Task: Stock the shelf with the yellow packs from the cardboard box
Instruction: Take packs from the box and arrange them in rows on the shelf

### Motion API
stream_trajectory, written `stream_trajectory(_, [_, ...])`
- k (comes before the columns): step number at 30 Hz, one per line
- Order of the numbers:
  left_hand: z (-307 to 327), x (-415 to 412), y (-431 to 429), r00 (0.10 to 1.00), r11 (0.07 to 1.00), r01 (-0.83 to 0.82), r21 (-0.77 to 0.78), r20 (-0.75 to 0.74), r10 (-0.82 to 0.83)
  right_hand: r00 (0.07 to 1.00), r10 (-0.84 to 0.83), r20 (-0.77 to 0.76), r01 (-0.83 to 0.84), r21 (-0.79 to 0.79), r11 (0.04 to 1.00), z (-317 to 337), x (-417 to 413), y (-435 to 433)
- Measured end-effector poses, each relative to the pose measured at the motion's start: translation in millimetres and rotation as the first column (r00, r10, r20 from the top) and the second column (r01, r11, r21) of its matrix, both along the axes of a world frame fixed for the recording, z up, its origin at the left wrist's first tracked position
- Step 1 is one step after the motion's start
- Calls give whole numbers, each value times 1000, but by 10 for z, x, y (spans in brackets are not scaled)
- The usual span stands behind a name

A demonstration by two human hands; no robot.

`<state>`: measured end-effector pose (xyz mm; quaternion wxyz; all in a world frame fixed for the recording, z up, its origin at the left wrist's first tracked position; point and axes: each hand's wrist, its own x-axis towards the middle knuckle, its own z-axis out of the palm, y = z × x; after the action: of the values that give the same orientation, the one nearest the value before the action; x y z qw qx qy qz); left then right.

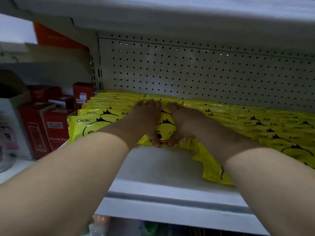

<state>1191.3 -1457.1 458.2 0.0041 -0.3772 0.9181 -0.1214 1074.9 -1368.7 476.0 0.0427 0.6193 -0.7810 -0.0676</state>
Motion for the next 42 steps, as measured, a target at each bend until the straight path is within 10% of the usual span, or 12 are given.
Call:
stream_trajectory(23, [20,44,-19,996,998,55,-24,-69,-56,998,29,-59,-33,-62,998,24,5,-35])
stream_trajectory(28, [93,195,128,987,994,105,34,-126,-100,991,59,124,-50,-76,996,76,29,189])
stream_trajectory(34, [170,584,166,645,968,247,-47,-738,-200,938,222,268,25,-687,726,173,-315,644])
stream_trajectory(42, [-78,523,226,625,976,190,-103,-754,-202,962,136,235,43,-627,778,-50,-219,549])
